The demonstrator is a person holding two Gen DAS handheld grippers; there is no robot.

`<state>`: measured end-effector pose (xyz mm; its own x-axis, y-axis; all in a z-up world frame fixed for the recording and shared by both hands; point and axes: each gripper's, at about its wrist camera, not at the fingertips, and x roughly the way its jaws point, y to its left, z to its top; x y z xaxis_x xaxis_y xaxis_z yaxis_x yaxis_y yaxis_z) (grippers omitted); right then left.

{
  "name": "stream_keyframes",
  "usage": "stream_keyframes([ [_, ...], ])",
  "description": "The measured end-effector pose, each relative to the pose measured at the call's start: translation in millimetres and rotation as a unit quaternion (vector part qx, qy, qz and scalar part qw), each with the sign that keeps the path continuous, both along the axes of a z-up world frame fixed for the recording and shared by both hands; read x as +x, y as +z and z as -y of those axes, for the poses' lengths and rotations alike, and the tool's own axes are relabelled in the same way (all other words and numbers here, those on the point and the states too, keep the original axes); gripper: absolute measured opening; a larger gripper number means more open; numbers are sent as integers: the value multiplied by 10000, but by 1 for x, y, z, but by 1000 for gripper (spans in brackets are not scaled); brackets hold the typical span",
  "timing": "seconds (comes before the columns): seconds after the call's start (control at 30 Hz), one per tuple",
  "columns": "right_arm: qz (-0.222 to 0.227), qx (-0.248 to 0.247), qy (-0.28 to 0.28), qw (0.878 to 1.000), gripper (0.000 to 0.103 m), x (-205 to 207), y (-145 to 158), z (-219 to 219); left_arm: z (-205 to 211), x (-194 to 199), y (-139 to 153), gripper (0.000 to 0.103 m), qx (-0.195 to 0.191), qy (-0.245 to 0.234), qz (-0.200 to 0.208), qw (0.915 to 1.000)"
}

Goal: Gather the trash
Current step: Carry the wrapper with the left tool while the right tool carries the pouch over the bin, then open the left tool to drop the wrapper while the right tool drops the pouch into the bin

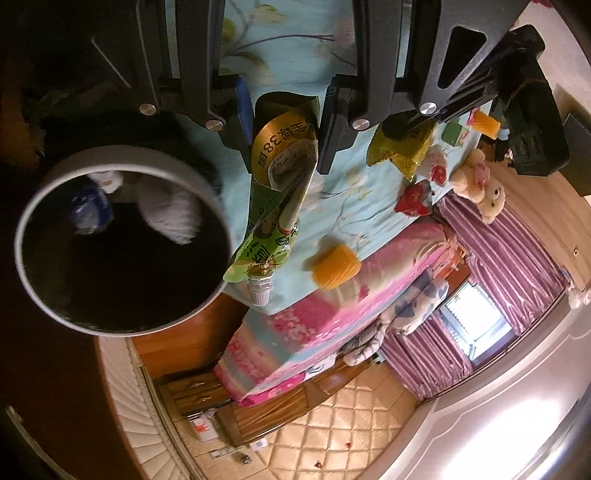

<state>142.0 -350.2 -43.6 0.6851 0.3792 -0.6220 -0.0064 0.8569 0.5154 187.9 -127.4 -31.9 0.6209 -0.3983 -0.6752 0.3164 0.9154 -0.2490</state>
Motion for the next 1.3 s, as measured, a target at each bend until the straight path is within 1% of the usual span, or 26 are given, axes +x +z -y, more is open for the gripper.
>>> stream_keyframes([
  [0.33, 40, -33, -400, 9992, 31, -8, 3, 35, 34, 20, -2, 22, 62, -368, 53, 9993],
  [0.67, 53, -89, -673, 9977, 31, -8, 3, 63, 63, 31, -1, 22, 78, -527, 94, 9985],
  [1.1, 0, -180, -838, 9963, 30, -5, -3, 87, 99, 54, 0, 22, 116, -720, 192, 9972],
  [1.3, -24, -285, -808, 9963, 30, 1, -6, 91, 113, 64, -3, 22, 178, -776, 184, 9967],
])
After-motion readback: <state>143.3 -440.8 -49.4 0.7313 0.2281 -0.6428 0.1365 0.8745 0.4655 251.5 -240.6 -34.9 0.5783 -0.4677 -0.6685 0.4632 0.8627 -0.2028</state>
